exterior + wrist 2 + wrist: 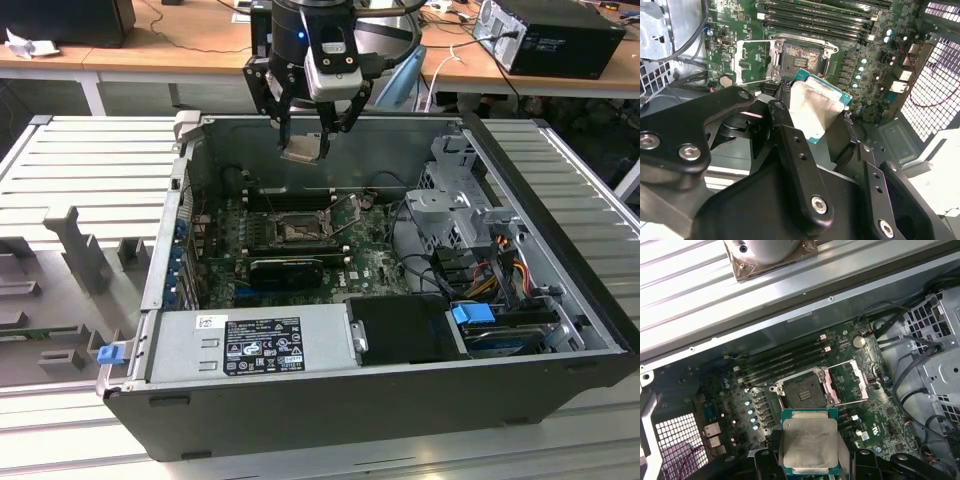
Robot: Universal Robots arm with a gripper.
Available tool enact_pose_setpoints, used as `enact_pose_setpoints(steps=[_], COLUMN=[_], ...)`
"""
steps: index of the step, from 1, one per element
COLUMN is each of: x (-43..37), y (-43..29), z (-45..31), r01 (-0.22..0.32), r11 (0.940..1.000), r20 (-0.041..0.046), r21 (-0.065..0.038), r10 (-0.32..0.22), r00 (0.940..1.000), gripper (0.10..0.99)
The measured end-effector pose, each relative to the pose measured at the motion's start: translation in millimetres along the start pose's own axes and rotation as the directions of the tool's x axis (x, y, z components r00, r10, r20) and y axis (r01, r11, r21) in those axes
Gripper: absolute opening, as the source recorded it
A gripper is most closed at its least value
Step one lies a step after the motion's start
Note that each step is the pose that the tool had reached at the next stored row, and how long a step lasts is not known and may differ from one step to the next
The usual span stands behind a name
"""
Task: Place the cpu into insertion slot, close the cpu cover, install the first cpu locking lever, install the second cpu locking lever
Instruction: 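Place the cpu into insertion slot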
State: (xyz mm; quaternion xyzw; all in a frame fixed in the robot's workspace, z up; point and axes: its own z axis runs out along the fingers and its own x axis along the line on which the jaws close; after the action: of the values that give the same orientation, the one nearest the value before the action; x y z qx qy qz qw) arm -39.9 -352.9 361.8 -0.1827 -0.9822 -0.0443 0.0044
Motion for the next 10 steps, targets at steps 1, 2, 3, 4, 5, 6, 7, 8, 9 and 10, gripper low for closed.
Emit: enact_pose_setpoints(steps=[1,2,3,4,5,6,7,8,9,10], x=[0.0,0.0,0.0,0.0,0.0,0.0,0.0,0.0,0.0,0.0], y=[0.0,0.0,0.0,0.0,0.0,0.0,0.0,0.0,0.0,0.0], z=[0.0,0.0,0.0,0.0,0.0,0.1,0.1,0.1,0.1,0.2], r01=[-0.006,-0.013,-0.018,-0.031,-0.039,-0.048,-0.061,-0.077,-0.091,-0.101], r11=[1.0,0.9999,0.9998,0.9995,0.9992,0.9989,0.9982,0.997,0.9959,0.9949], r20=[0.0005,0.0012,0.0016,0.0027,0.0035,0.0041,0.0053,0.0066,0.0078,0.0087], r21=[0.0,0.0,0.0,-0.001,-0.001,-0.001,-0.001,-0.002,-0.002,-0.002], r10=[0.006,0.013,0.018,0.031,0.039,0.048,0.061,0.077,0.091,0.101], r00=[1.0,0.9999,0.9998,0.9995,0.9992,0.9989,0.9981,0.997,0.9959,0.9949], gripper=[0.525,0.525,0.525,0.525,0.525,0.525,0.525,0.525,0.525,0.525])
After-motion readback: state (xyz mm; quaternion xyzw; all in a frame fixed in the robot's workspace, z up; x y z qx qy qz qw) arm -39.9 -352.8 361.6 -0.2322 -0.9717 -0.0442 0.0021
